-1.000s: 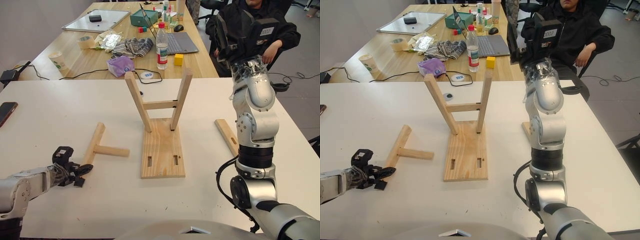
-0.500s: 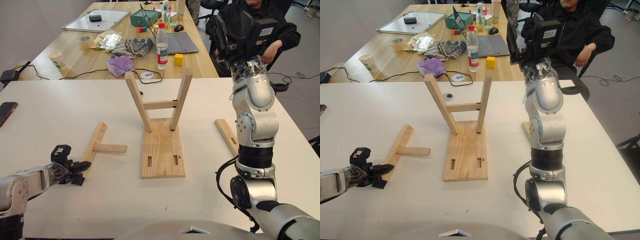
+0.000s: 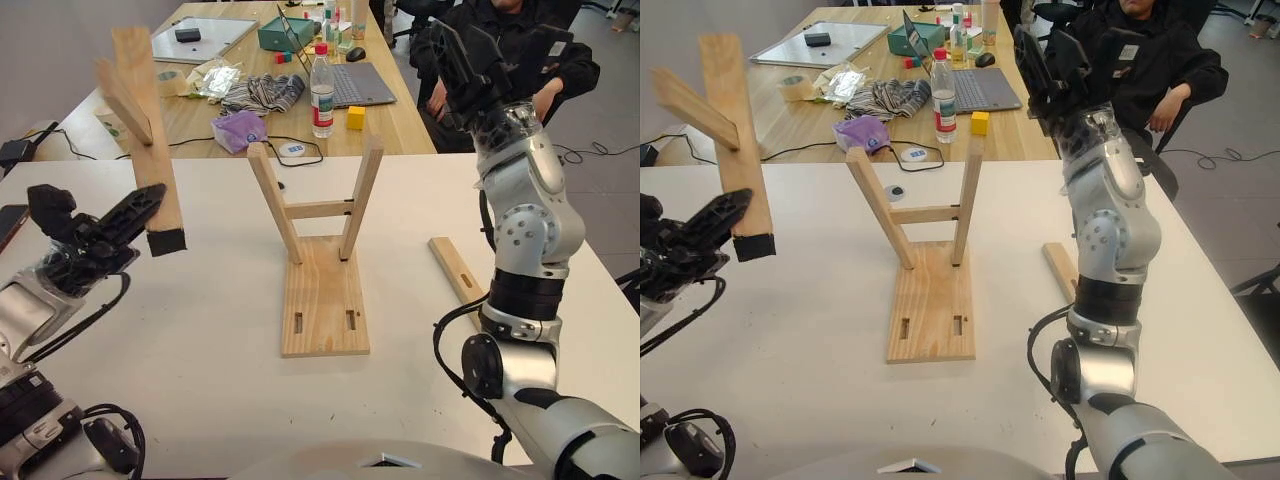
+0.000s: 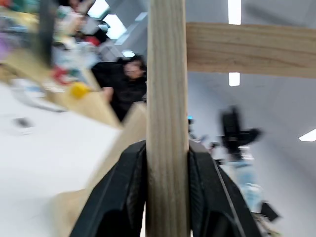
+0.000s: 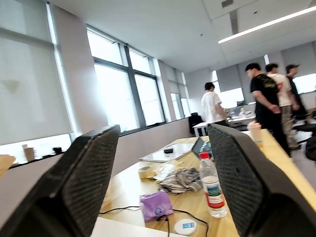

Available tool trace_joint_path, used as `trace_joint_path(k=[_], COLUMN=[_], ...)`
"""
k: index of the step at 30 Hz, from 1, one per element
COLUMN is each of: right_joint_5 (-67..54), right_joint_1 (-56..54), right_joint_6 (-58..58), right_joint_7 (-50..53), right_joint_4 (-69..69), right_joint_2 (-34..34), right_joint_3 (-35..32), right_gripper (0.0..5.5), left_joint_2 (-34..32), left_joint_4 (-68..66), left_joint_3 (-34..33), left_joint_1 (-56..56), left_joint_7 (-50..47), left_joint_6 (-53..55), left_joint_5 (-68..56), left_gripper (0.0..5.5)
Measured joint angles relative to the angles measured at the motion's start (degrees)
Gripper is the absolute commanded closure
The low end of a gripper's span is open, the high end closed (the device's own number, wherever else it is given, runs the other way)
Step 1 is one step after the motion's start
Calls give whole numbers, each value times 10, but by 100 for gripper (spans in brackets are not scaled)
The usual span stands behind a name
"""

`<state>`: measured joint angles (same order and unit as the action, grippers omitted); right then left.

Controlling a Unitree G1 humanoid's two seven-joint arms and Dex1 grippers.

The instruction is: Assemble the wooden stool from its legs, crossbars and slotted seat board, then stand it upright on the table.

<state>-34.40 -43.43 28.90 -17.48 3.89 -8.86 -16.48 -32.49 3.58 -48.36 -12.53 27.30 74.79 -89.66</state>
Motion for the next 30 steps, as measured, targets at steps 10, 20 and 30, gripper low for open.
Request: trace_joint_path(k=[10,20,30], right_joint_5=[-420,-366,-325], right_joint_1=[-132,-229,-249], right_joint_6=[436,495,490], right_joint_7=[-231,-486,-572], right_joint_4=[-227,-388,-353], right_joint_2=[-94,-146,-132], right_joint_3=[-88,-13,38], right_gripper=[175,23,18], left_joint_2=[65,111,146], left_joint_4=[82,62,12], left_joint_3=[197,339,378], left_joint_1=[-74,-147,-166], left_joint_7=[-47,46,58], left_joint_6=[-92,-61,-38], left_joint_5=[-230,-232,-233], left_gripper=[452,452,452])
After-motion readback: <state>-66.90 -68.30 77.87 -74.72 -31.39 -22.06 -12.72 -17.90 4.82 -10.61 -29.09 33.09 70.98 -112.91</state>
